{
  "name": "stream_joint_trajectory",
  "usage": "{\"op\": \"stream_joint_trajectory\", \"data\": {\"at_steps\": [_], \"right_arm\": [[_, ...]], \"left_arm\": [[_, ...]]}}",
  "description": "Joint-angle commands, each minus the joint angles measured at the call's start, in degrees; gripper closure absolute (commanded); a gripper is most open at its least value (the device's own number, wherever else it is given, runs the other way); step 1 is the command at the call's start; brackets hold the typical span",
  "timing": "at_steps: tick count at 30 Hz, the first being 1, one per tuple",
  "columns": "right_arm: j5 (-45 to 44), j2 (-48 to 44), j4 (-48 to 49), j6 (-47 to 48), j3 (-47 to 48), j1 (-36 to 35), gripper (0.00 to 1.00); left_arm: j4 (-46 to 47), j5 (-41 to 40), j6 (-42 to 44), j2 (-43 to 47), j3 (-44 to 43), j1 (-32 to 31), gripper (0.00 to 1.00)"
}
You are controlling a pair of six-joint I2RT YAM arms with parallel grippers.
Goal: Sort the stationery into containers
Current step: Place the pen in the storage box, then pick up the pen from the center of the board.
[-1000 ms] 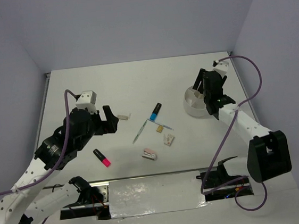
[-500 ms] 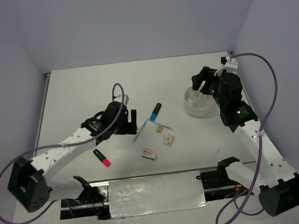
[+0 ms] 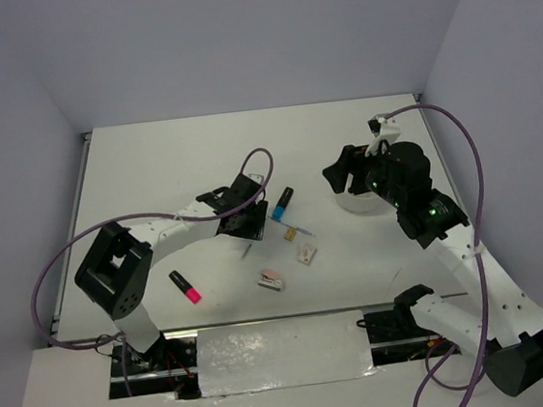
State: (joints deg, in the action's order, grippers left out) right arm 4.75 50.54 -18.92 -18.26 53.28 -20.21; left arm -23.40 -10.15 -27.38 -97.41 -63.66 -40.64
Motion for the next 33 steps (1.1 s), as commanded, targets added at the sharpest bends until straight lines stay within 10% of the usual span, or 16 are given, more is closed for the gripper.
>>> {"op": "stream_joint_trajectory", "data": {"at_steps": [1, 16, 24, 33], "right_arm": [[1.6, -1.1, -1.0, 1.8, 1.2, -1.5, 0.28], [1.0, 0.6, -0.2, 2.0, 2.5, -5.1, 0.28], [0.9, 0.3, -0.2, 1.8, 3.1, -6.1, 0.28], [2.3, 1.0, 1.2, 0.9, 2.3, -6.5, 0.28]], "left_arm": [[1.1, 0.6, 1.7, -1.5, -2.2, -0.2, 0.29], [-1.3, -2.4, 2.6, -8.1, -3.7, -2.1, 0.46], [-1.8, -3.0, 1.7, -8.5, -1.1, -2.5, 0.82], [-1.2, -2.4, 1.0, -4.5, -0.1, -3.1, 1.0]]}}
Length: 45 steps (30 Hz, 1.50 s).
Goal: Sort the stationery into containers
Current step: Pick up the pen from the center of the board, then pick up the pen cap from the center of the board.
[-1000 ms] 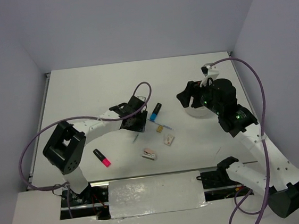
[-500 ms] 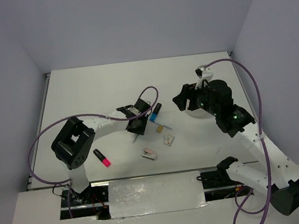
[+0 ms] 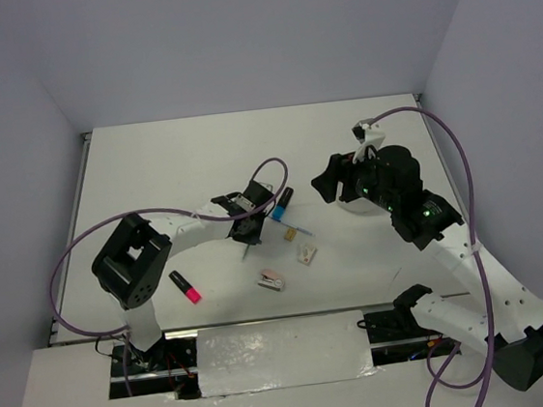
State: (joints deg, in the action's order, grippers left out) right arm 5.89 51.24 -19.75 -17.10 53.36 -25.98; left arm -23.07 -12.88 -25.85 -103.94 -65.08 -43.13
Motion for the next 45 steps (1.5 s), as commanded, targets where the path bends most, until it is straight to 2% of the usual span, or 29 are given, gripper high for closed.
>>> {"op": "stream_joint_trajectory", "data": {"at_steps": [1, 5, 11, 14, 18, 23, 28, 31, 35, 40, 45], "right_arm": [[1.2, 0.6, 2.1, -0.4, 2.1, -1.1, 0.29], [-1.4, 3.6, 0.4, -0.8, 2.2, -2.8, 0.29], [-12.2, 11.8, -4.4, -4.3, 4.0, -9.7, 0.3], [-16.6, 15.3, -5.6, -7.3, 4.8, -12.6, 0.31], [-19.7, 18.7, -5.3, -10.0, 5.1, -14.9, 0.36], [-23.0, 27.6, -5.7, -12.2, 6.3, -17.6, 0.4], [-24.2, 33.8, -4.9, -14.5, 6.2, -20.2, 0.43], [-25.1, 36.7, -4.6, -16.4, 6.4, -21.4, 0.48], [-27.7, 39.0, -5.8, -18.4, 6.7, -23.0, 0.53], [-28.0, 37.7, -4.0, -20.9, 2.5, -23.0, 0.6], [-28.6, 39.2, -4.1, -21.6, 2.7, -23.1, 0.62]], "left_arm": [[-1.8, 0.3, -0.8, 2.6, 1.1, -0.8, 1.0], [-3.3, -2.5, -2.7, 7.4, 0.0, -1.5, 1.0], [-5.6, -6.4, -6.5, 20.3, -0.1, -2.2, 1.0], [-9.3, -12.0, -10.3, 29.4, 0.0, -2.2, 1.0], [-15.0, -17.4, -12.8, 37.3, 0.4, -2.2, 1.0], [-21.1, -20.1, -10.6, 46.3, 1.2, -2.1, 1.0], [-21.1, -14.9, -4.3, 53.7, 4.5, -2.2, 1.0], [-20.4, -18.5, -4.0, 58.9, 8.7, -2.2, 1.0], [-19.6, -18.1, -3.9, 61.0, 9.8, -2.2, 1.0], [-18.6, -16.7, -3.1, 60.6, 10.4, -2.2, 1.0], [-18.6, -15.6, -2.8, 58.7, 10.3, -2.2, 1.0]]}}
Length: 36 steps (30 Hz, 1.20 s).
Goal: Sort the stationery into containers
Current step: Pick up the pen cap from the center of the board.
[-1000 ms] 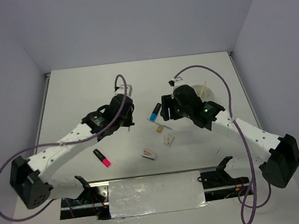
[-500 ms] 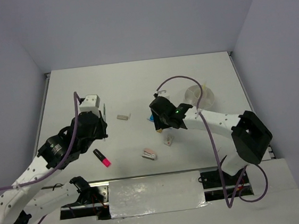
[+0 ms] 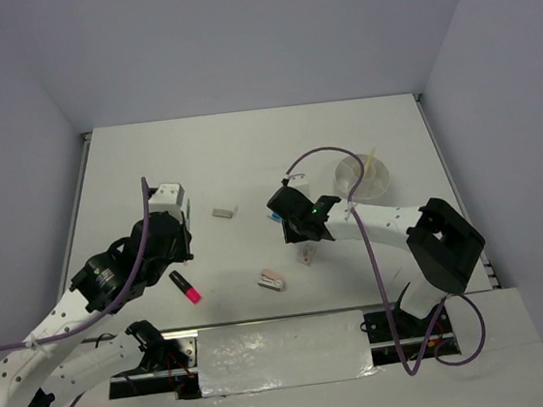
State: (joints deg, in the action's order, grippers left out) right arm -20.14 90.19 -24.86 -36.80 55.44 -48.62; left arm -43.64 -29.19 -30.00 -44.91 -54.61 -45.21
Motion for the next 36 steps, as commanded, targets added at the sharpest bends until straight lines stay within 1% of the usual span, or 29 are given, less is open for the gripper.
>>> {"op": "stream_joint_trajectory", "data": {"at_steps": [1, 18, 36], "right_arm": [[-3.3, 1.1, 0.6, -2.1, 1.0, -0.4, 0.62], [-3.9, 3.1, 0.3, -5.0, -1.1, -0.6, 0.66], [-3.1, 6.8, -0.1, -6.8, -1.7, -2.6, 0.69]], "left_arm": [[2.1, 0.8, 1.4, -0.4, -0.2, -0.1, 1.0], [2.4, 1.6, 1.9, -0.1, 0.1, -0.1, 1.0], [2.5, 2.5, 2.3, 0.7, 0.2, -0.1, 1.0]]}}
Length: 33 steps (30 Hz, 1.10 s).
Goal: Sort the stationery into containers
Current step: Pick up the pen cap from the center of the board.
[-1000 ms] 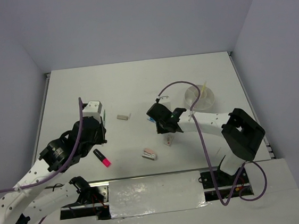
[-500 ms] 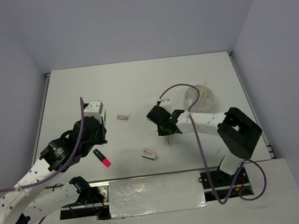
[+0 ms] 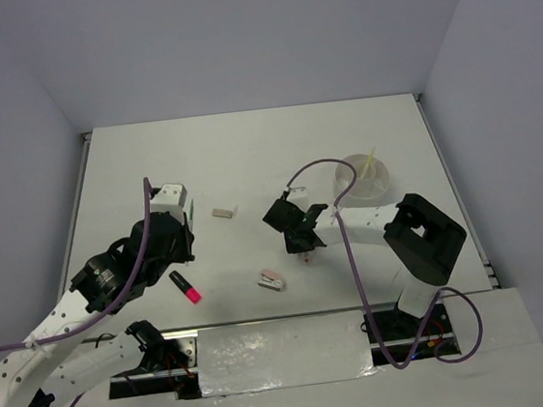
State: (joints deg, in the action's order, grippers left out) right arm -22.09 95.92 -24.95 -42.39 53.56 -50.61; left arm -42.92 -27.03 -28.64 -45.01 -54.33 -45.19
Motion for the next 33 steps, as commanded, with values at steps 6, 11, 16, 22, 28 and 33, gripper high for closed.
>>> {"op": "stream_joint_trajectory", "data": {"at_steps": [6, 11, 16, 22, 28, 33], "right_arm": [[-0.4, 1.4, 0.1, -1.9, 0.0, -1.3, 0.77], [-0.5, 0.8, -0.4, -2.6, 0.3, -2.2, 0.92], [0.2, -4.2, 2.7, -1.2, 1.2, -2.6, 0.97], [-2.7, -13.4, 5.2, 0.8, 4.5, -2.6, 1.0], [-5.1, -27.2, 21.4, -0.4, 0.3, -4.2, 1.0], [-6.7, -34.7, 38.0, -0.2, -4.6, -4.7, 1.0]], "left_arm": [[2.0, 0.6, 1.0, 1.4, 0.0, -0.2, 1.0], [1.9, 0.5, 0.9, 1.6, 0.0, -0.2, 1.0], [1.8, 0.5, 0.3, 1.7, -0.3, -0.1, 1.0], [3.7, 4.6, -2.8, 3.6, -0.6, -0.2, 1.0], [18.0, 11.2, -11.9, 9.2, 7.5, -0.2, 1.0], [38.5, 23.6, -16.1, 13.5, 17.4, -0.2, 1.0]]}}
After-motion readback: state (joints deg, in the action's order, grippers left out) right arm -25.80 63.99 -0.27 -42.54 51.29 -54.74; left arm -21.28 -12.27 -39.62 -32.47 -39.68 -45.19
